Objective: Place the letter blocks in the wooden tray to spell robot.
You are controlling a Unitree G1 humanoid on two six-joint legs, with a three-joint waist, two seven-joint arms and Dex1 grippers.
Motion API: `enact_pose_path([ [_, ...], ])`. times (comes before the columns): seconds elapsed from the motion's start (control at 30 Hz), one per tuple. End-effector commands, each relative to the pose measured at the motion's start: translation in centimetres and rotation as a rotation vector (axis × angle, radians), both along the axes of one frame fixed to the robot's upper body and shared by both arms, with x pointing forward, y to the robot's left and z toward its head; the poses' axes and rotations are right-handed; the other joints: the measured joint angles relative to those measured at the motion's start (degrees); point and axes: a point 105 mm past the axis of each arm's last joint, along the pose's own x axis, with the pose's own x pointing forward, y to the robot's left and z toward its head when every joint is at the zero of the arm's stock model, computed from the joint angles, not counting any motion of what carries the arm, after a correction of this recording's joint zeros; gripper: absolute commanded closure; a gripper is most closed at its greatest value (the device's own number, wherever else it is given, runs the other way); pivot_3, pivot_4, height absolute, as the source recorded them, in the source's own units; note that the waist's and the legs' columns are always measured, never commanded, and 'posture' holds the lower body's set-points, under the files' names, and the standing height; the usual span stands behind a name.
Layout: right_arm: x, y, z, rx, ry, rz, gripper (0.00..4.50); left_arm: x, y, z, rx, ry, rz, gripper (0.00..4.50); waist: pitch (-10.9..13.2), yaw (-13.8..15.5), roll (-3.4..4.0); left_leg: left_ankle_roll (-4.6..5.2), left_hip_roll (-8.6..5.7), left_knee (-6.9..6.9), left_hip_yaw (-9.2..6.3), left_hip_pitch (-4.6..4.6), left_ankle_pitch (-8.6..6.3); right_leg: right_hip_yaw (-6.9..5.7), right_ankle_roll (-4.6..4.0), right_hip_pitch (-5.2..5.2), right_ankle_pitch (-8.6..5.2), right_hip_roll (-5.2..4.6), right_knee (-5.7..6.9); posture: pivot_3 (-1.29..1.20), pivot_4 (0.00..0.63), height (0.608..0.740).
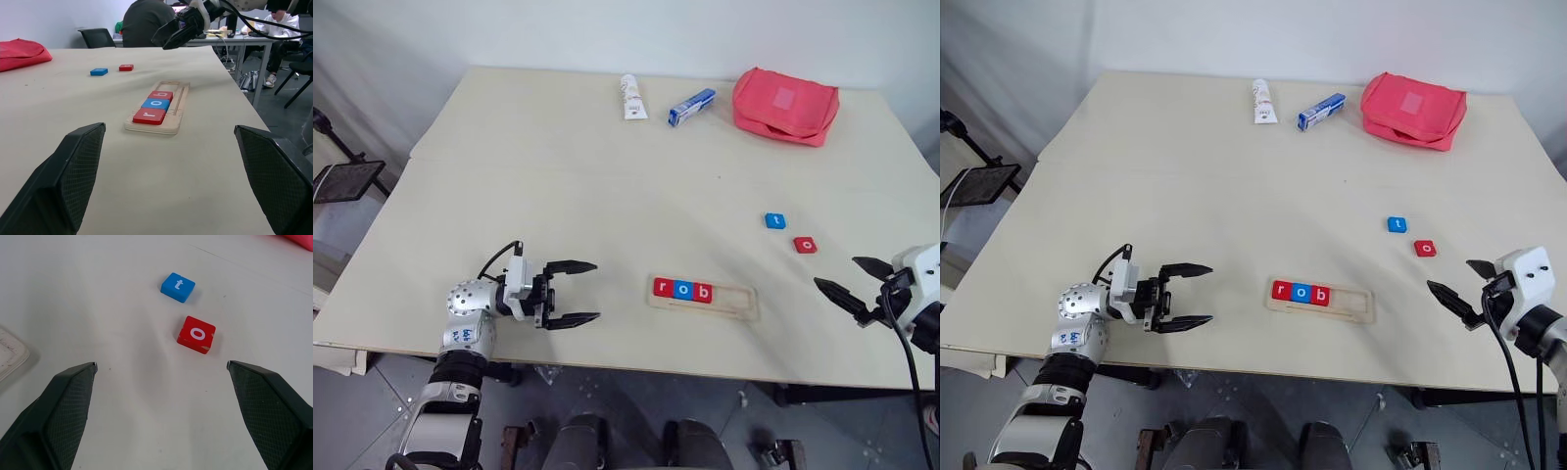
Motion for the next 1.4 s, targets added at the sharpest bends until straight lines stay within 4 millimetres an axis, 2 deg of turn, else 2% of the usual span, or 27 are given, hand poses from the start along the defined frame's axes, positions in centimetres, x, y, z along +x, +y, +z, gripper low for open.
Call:
enact_pose_path([
  [0.03,0.1,0.2,1.4,-0.017,-0.048,0.013,0.05,0.2,0.5,0.7,0.003,-0.036,0.011,0.00,0.0,0.0,0.00,0.00,0.00,0.00,0.00,0.00,0.00,0.00,0.00,0.00,0.00,0.00,0.00,0.00,0.150,0.740],
  [0.2,0.0,0.2,1.5,-0.021,-0.041,0.015,0.05,0.2,0.5,0.8,0.003,-0.037,0.008,0.00,0.0,0.0,0.00,0.00,0.00,0.00,0.00,0.00,0.00,0.00,0.00,0.00,0.00,-0.01,0.00,0.00,0.150,0.740],
  [0.3,0.9,0.1,1.5,-0.003,-0.028,-0.013,0.05,0.2,0.5,0.8,0.004,-0.038,0.005,0.00,0.0,0.0,0.00,0.00,0.00,0.00,0.00,0.00,0.00,0.00,0.00,0.00,0.00,0.00,0.00,0.00,0.150,0.740],
  [0.4,2.5,0.4,1.4,-0.003,-0.012,-0.034,0.05,0.3,0.3,0.9,0.004,-0.040,-0.001,0.00,0.0,-0.4,0.00,0.00,0.01,0.00,0.02,0.01,0.01,0.00,0.00,0.00,0.00,-0.01,0.01,0.00,0.150,0.740],
  [0.5,5.5,0.0,0.7,0.026,-0.010,-0.116,0.05,0.4,-0.2,1.1,-0.002,-0.046,-0.010,0.00,0.0,-0.7,0.00,-0.02,0.03,0.00,0.01,0.01,0.03,-0.05,0.00,-0.03,0.00,0.00,0.06,0.00,0.150,0.740],
  [0.67,8.9,0.7,-0.7,0.082,-0.006,-0.172,0.05,0.3,-0.4,1.3,-0.003,-0.057,-0.017,0.00,0.0,-1.4,0.00,-0.01,-0.01,-0.04,-0.10,-0.03,0.03,-0.19,0.00,-0.06,0.00,-0.06,0.14,0.00,0.150,0.740],
  [0.83,10.0,0.5,-2.2,0.082,0.016,-0.220,0.05,-0.1,-0.2,1.3,-0.003,-0.057,-0.006,0.00,0.0,-1.4,0.01,0.00,-0.11,-0.06,-0.22,-0.08,0.03,-0.32,0.00,-0.08,0.00,-0.16,0.19,0.00,0.150,0.740],
  [1.07,9.8,0.6,-3.9,0.110,0.038,-0.262,0.05,-0.7,0.0,1.1,-0.003,-0.051,0.008,0.00,0.0,-1.6,0.01,0.05,-0.12,-0.03,-0.20,-0.05,0.05,-0.34,0.00,-0.01,0.00,-0.20,0.18,0.00,0.150,0.740],
  [1.17,9.7,0.7,-4.5,0.150,0.049,-0.277,0.58,-0.8,-0.1,1.1,-0.004,-0.050,0.009,0.00,0.0,-1.6,0.01,0.05,-0.11,-0.02,-0.19,-0.02,0.06,-0.32,0.00,0.00,0.00,-0.20,0.19,0.00,0.150,0.740],
  [1.4,9.5,0.7,-4.6,0.176,0.043,-0.298,2.65,-0.7,-0.4,1.3,-0.005,-0.050,-0.002,0.00,0.0,-1.4,0.01,0.06,-0.14,-0.01,-0.21,-0.01,0.06,-0.31,0.00,0.04,0.00,-0.22,0.19,0.00,0.150,0.740],
])
